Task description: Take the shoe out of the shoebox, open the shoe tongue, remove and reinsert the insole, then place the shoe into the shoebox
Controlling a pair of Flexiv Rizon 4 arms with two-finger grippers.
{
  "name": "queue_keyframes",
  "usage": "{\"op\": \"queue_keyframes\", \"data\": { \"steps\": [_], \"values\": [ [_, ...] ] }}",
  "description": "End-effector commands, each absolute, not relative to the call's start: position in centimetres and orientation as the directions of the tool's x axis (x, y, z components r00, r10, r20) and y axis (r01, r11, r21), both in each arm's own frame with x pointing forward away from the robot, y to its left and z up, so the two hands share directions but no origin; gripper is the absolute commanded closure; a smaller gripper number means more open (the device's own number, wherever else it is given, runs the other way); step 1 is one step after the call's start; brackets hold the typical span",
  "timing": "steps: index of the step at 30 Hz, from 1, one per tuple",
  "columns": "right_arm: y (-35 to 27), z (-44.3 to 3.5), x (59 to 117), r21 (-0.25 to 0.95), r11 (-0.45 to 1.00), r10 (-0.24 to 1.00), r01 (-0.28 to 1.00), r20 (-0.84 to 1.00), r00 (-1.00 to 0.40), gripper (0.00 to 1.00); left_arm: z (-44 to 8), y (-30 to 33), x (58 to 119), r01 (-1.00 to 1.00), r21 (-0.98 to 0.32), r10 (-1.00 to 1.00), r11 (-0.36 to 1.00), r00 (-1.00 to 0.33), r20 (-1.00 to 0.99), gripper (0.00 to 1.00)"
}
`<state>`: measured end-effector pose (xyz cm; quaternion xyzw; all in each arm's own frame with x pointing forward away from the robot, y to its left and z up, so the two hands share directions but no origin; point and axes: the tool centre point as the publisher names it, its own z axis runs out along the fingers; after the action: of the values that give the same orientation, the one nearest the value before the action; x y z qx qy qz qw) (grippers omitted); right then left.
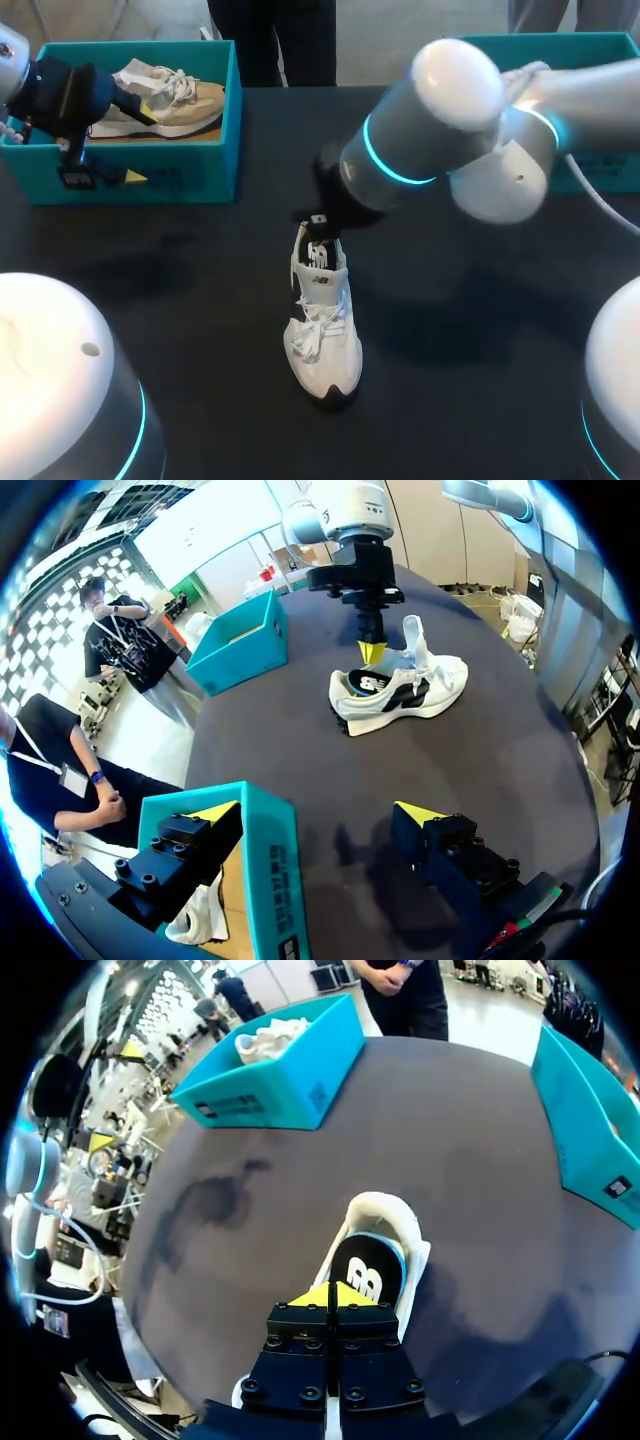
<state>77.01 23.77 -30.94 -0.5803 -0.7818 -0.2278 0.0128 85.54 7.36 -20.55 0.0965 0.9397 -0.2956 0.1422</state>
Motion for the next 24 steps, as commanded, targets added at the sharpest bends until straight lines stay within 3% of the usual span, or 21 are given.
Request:
{"op": "queue_keyframes", "data": {
  "steps": [1,9,16,24],
  "values": [
    [24.2,-30.8,76.8,0.345,0.219,0.95,0.913,0.139,-0.28,1.0,-20.5,7.3,85.4,0.264,-0.525,0.097,0.809,-0.941,-0.325,0.0],
    [24.2,-30.8,76.8,0.345,0.219,0.95,0.913,0.139,-0.28,1.0,-20.5,7.3,85.4,0.264,-0.525,0.097,0.809,-0.941,-0.325,0.0],
    [23.8,-32.3,76.5,0.335,0.096,0.982,0.937,0.125,-0.145,1.0,-20.5,7.3,85.4,0.264,-0.525,0.097,0.809,-0.941,-0.325,0.0],
    [23.8,-33.8,76.1,0.272,0.081,0.984,0.959,0.13,-0.119,1.0,-20.5,7.3,85.4,0.264,-0.525,0.097,0.809,-0.941,-0.325,0.0]
  ]
}}
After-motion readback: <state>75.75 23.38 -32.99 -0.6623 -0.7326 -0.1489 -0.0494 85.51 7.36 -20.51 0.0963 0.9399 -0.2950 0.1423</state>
